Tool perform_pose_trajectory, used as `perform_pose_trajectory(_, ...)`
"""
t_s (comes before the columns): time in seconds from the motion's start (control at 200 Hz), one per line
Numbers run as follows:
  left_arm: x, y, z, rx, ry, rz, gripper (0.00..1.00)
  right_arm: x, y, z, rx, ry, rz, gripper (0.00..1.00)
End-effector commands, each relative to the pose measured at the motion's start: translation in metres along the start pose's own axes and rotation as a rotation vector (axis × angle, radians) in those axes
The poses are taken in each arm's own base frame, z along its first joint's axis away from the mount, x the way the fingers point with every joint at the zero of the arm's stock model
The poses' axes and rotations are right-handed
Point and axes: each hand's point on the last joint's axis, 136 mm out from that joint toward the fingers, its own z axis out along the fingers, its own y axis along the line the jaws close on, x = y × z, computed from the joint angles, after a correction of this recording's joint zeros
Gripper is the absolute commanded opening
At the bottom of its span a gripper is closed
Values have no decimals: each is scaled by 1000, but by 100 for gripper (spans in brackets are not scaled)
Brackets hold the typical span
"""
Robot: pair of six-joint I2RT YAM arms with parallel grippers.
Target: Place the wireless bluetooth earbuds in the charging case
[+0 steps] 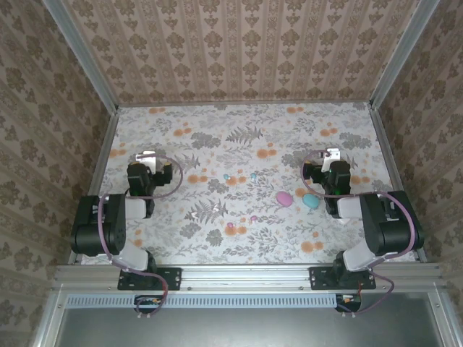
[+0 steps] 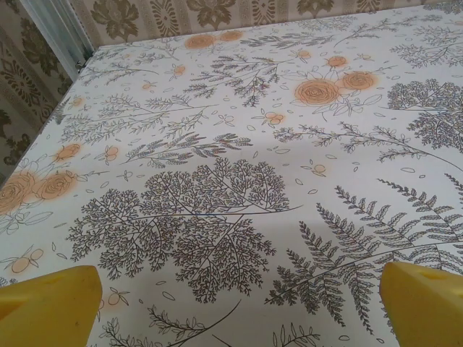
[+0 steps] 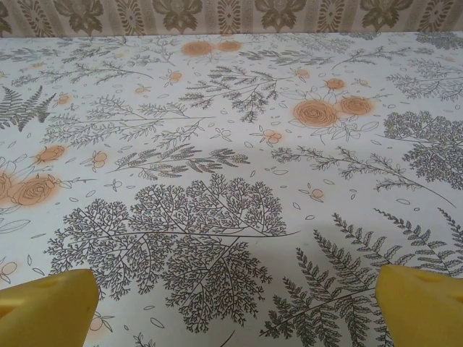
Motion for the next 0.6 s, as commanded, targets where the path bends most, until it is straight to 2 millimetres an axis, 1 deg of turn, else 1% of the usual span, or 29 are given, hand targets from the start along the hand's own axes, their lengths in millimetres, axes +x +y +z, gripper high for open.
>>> perform_pose_trajectory(0.0, -7, -3, 1, 16, -13, -7, 100, -11, -1, 1, 5, -27, 9, 100)
perform_pose_trajectory(0.595, -7, -1, 2, 22, -14, -20, 100, -10, -2, 2, 7, -25, 10, 100)
